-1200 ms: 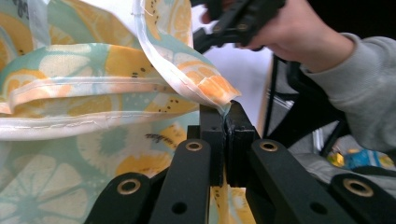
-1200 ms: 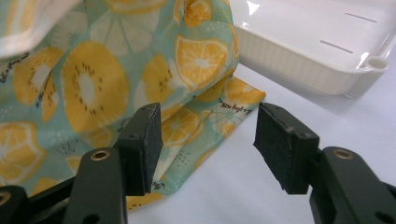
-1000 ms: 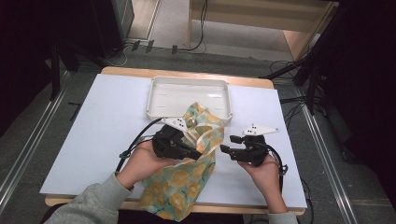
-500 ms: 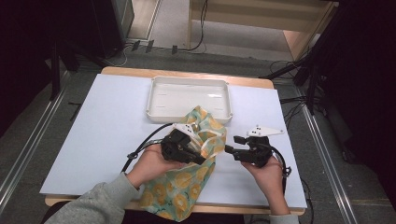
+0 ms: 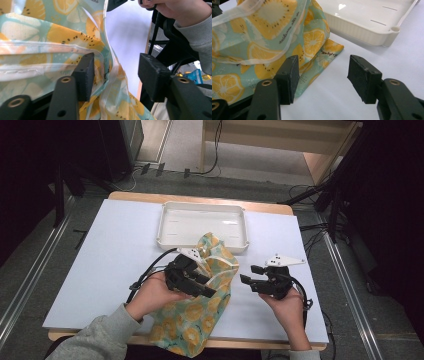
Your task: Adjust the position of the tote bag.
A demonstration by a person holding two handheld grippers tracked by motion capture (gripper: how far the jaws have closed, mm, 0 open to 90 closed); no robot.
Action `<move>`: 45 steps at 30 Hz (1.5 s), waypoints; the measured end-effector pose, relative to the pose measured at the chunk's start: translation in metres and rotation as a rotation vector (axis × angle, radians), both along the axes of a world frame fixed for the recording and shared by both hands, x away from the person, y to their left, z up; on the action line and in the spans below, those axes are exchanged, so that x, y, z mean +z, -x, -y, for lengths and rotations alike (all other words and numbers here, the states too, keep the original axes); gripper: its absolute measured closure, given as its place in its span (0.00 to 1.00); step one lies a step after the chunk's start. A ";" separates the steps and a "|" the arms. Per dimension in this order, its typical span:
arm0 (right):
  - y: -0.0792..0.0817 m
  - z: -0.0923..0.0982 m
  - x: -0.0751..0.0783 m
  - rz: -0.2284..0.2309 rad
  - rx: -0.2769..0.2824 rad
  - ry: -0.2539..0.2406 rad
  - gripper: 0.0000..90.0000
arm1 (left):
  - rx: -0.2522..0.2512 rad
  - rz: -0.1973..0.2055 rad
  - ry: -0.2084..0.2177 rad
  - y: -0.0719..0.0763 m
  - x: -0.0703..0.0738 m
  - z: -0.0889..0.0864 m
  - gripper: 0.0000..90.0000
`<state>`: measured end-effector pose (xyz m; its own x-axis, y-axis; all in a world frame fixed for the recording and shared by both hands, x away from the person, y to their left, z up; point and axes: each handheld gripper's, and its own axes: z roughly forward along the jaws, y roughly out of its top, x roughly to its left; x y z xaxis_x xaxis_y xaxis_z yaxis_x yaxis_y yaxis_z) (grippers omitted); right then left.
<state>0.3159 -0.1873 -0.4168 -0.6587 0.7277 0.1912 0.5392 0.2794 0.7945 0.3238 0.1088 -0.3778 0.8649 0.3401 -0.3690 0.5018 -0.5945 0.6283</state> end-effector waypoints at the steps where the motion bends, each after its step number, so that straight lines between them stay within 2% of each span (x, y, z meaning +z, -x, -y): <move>1: 0.000 0.000 0.000 0.000 0.000 0.000 0.48 | 0.005 0.001 0.004 0.001 0.002 -0.002 0.51; 11: 0.003 0.000 0.005 0.006 -0.002 0.001 0.49 | 0.033 0.024 0.002 0.002 0.015 -0.021 0.48; 16: 0.004 -0.003 0.007 0.008 0.007 0.004 0.50 | 0.039 0.012 -0.012 0.000 0.013 -0.025 0.50; 17: 0.004 -0.004 0.007 0.009 0.013 0.007 0.50 | 0.034 0.010 -0.018 0.000 0.010 -0.024 0.55; 18: 0.004 -0.004 0.007 0.009 0.013 0.007 0.50 | 0.033 0.014 -0.027 -0.001 0.008 -0.023 0.55; 21: 0.004 -0.006 0.007 0.007 0.013 0.009 0.50 | 0.031 0.033 -0.037 -0.001 0.000 -0.018 0.73; 22: 0.004 -0.005 0.007 0.008 0.012 0.009 0.50 | 0.033 0.023 -0.029 -0.001 -0.002 -0.018 0.82; 25: 0.004 -0.004 0.007 0.007 0.007 0.007 0.50 | 0.021 0.023 -0.021 -0.001 -0.004 -0.016 0.96; 28: 0.003 -0.002 0.007 0.005 0.002 0.005 0.51 | 0.001 0.026 -0.014 0.000 -0.007 -0.008 1.00; 36: 0.002 0.007 0.008 0.009 -0.026 -0.001 0.51 | -0.072 0.009 -0.020 0.003 -0.014 0.023 1.00; 41: 0.002 0.011 0.010 0.010 -0.031 0.004 0.51 | -0.107 0.007 -0.003 0.003 -0.009 0.044 1.00; 44: 0.002 0.018 0.011 0.012 -0.047 -0.002 0.51 | -0.132 0.010 0.037 0.006 0.000 0.053 1.00; 45: 0.002 0.020 0.011 0.012 -0.053 -0.005 0.51 | -0.136 0.008 0.063 0.006 0.003 0.056 1.00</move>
<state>0.3141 -0.2070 -0.4059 -0.6214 0.7608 0.1871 0.5434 0.2465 0.8025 0.3175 0.0524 -0.3747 0.9044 0.1959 -0.3790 0.4143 -0.6160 0.6700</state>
